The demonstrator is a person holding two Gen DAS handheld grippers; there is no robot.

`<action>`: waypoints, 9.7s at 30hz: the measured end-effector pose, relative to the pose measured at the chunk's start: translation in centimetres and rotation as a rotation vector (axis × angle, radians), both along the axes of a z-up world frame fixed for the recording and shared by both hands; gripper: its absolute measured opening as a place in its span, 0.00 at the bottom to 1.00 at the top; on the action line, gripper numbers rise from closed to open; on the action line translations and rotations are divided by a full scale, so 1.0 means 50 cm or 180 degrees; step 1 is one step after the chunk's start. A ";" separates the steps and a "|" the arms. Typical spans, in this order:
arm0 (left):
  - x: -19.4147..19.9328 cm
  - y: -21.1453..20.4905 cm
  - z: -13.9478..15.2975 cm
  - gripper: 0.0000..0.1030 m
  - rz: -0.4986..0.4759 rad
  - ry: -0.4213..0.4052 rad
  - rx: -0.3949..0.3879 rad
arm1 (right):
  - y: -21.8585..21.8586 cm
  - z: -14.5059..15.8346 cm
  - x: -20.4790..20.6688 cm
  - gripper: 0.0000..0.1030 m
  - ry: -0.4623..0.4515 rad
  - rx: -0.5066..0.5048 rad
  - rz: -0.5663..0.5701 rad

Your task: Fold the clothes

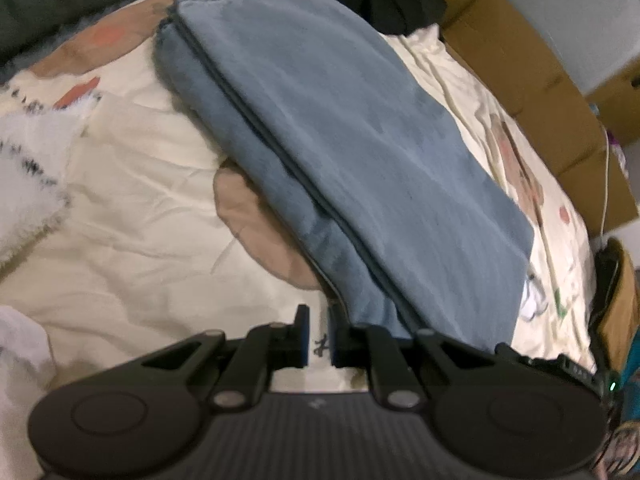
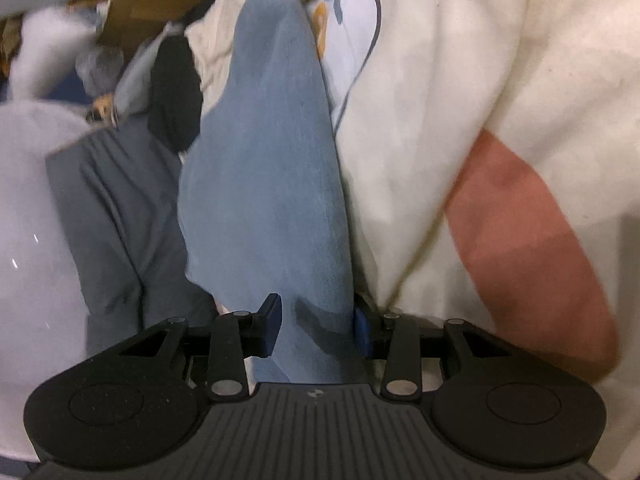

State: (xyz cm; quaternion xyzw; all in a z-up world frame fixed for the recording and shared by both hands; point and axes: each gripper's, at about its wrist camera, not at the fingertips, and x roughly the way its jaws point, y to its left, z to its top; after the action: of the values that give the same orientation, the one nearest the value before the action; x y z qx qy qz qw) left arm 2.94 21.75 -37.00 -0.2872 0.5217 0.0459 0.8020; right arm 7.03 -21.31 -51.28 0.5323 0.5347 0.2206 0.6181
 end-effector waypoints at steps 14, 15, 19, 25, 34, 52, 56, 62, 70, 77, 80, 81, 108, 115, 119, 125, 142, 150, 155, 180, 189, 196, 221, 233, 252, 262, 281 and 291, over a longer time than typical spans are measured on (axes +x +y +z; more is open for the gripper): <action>0.040 -0.013 -0.052 0.17 0.0153 0.0025 -0.0589 | 0.035 -0.024 0.067 0.39 0.0012 0.0200 -0.0009; 0.040 -0.016 -0.054 0.19 0.0157 0.0016 -0.0588 | 0.035 -0.026 0.070 0.39 0.0016 0.0208 -0.0006; 0.039 -0.022 -0.060 0.20 0.0209 -0.0003 -0.0652 | 0.039 -0.027 0.075 0.30 0.0016 0.0148 0.0033; 0.040 -0.033 -0.057 0.20 0.0219 -0.0008 -0.0642 | 0.040 -0.010 0.071 0.07 -0.0144 -0.0010 0.0115; 0.034 -0.037 -0.038 0.19 0.0155 -0.0010 -0.0590 | 0.022 0.084 0.105 0.05 -0.0350 -0.0148 0.0302; -0.013 -0.016 0.010 0.19 0.0305 -0.0151 -0.0526 | -0.137 0.246 0.189 0.05 -0.0425 -0.0880 0.0764; -0.011 -0.021 0.010 0.19 0.0287 -0.0210 -0.0530 | -0.226 0.260 0.200 0.05 -0.0374 -0.1161 0.0801; 0.001 -0.043 0.028 0.19 0.0199 -0.0366 -0.0568 | -0.310 0.306 0.236 0.05 -0.0340 -0.1477 0.1047; 0.005 -0.057 0.019 0.19 0.0193 -0.0343 -0.0590 | -0.338 0.395 0.337 0.05 -0.0464 -0.1700 0.1430; 0.021 -0.072 0.038 0.19 0.0067 -0.0293 -0.0506 | -0.392 0.409 0.364 0.05 -0.0470 -0.1800 0.1513; 0.032 -0.082 0.048 0.19 -0.0029 -0.0233 -0.0453 | -0.428 0.382 0.351 0.05 -0.0416 -0.1787 0.1429; 0.038 -0.086 0.052 0.19 -0.0075 -0.0218 -0.0430 | -0.437 0.366 0.342 0.05 -0.0390 -0.1769 0.1381; 0.331 -0.345 0.062 0.19 -0.1251 -0.0190 0.0011 | -0.604 0.034 0.092 0.31 -0.0184 -0.0270 -0.0113; 0.416 -0.445 0.045 0.19 -0.1751 -0.0229 0.0019 | -0.592 0.016 0.077 0.30 -0.0134 -0.0336 -0.0165; 0.458 -0.474 0.031 0.19 -0.1766 -0.0280 -0.0002 | -0.584 0.031 0.072 0.22 -0.0204 -0.0423 -0.0199; 0.509 -0.509 0.027 0.19 -0.1767 -0.0410 0.0169 | -0.578 0.068 0.068 0.22 -0.0300 -0.0508 -0.0243; 0.569 -0.547 -0.053 0.09 -0.1581 -0.0423 0.0187 | -0.574 0.079 0.068 0.23 -0.0278 -0.0545 -0.0300; 0.591 -0.557 -0.062 0.02 -0.1548 -0.0432 0.0297 | -0.571 0.075 0.074 0.25 -0.0208 -0.0598 -0.0336; 0.541 -0.545 -0.060 0.02 -0.1585 -0.0262 0.0173 | -0.578 0.078 0.064 0.26 -0.0247 -0.0621 -0.0641; 0.354 -0.548 -0.032 0.03 -0.2403 0.0311 -0.0065 | -0.552 0.074 0.117 0.33 -0.0364 -0.0718 -0.0761; 0.325 -0.543 -0.040 0.03 -0.2513 0.0281 -0.0086 | -0.536 0.095 0.144 0.08 -0.0405 -0.0944 -0.0673; 0.308 -0.541 -0.044 0.03 -0.2446 0.0205 -0.0153 | -0.498 0.185 0.186 0.06 -0.0439 -0.1268 -0.0336; 0.241 -0.234 0.055 0.47 -0.0789 -0.0479 -0.0291 | -0.214 0.517 0.305 0.05 -0.0899 -0.2478 0.1282; 0.217 -0.107 0.049 0.58 -0.0362 -0.0468 -0.0209 | -0.073 0.578 0.274 0.05 -0.1206 -0.2989 0.1702; 0.201 -0.075 -0.018 0.27 -0.0253 -0.0385 -0.0478 | 0.137 0.569 0.273 0.06 -0.1305 -0.2871 0.1903; 0.197 -0.068 -0.032 0.26 -0.0213 -0.0387 -0.0540 | 0.208 0.513 0.263 0.06 -0.1210 -0.2508 0.1741; 0.188 -0.041 -0.014 0.21 -0.0126 -0.0446 -0.0693 | 0.357 0.371 0.274 0.06 -0.1200 -0.2519 0.1944; 0.176 0.003 0.035 0.21 0.0007 -0.0577 -0.0641 | 0.392 0.311 0.265 0.21 -0.1102 -0.2533 0.1861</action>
State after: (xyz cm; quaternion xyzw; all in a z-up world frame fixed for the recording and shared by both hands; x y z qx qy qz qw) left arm 11.72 21.89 -35.23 -0.3699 0.4488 -0.0320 0.8129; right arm 20.29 -1.71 -35.75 0.0405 0.5935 0.2484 0.7645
